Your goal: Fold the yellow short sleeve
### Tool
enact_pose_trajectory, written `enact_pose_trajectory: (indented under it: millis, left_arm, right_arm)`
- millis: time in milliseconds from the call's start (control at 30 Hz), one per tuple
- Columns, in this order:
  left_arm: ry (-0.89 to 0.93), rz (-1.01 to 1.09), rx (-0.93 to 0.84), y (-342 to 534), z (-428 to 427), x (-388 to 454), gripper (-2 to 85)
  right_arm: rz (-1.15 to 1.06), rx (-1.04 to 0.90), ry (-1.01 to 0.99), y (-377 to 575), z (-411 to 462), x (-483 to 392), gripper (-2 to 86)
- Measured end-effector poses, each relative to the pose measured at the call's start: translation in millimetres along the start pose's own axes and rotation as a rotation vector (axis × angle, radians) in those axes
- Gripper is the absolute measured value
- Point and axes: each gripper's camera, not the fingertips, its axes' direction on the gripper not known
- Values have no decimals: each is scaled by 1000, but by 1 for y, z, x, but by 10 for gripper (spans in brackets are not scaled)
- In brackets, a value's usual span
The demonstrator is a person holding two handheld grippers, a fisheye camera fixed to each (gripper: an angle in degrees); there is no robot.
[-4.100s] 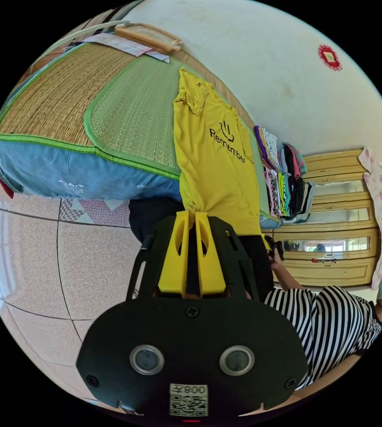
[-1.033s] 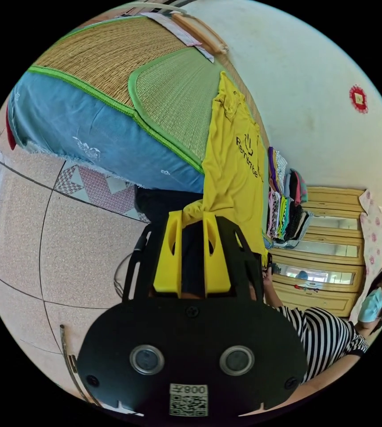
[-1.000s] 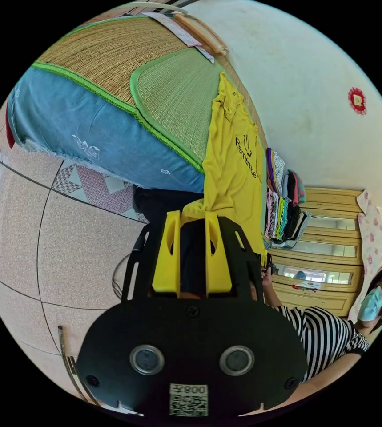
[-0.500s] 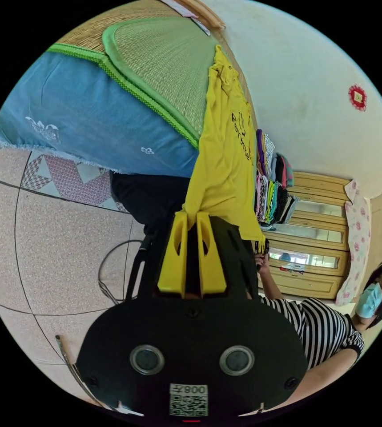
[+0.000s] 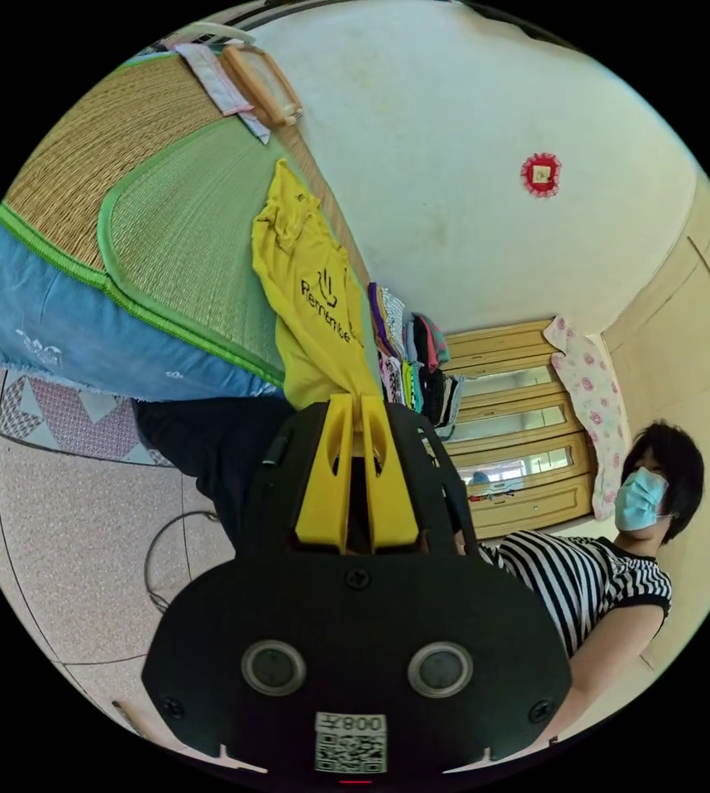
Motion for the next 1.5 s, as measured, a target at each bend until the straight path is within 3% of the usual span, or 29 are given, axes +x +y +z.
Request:
enact_pose_trajectory:
  millis: [233, 367, 733, 933, 1100, 1500]
  left_arm:
    - [98, 58, 57, 16, -7, 18, 17]
    - [37, 43, 62, 38, -14, 12, 16]
    - [-121, -164, -16, 68, 21, -48, 18]
    - [-143, -209, -11, 76, 31, -61, 27]
    - [-107, -255, 20, 93, 39, -73, 52]
    - [185, -375, 135, 164, 83, -110, 118]
  right_arm:
    - [-92, -24, 11, 9, -8, -46, 9]
    - [-98, -30, 87, 25, -20, -53, 9]
    - [159, -43, 194, 67, -19, 48, 25]
    - [229, 21, 141, 88, -27, 82, 66]
    - [269, 9, 106, 104, -12, 102, 85]
    - [294, 68, -74, 143, 9, 122, 103]
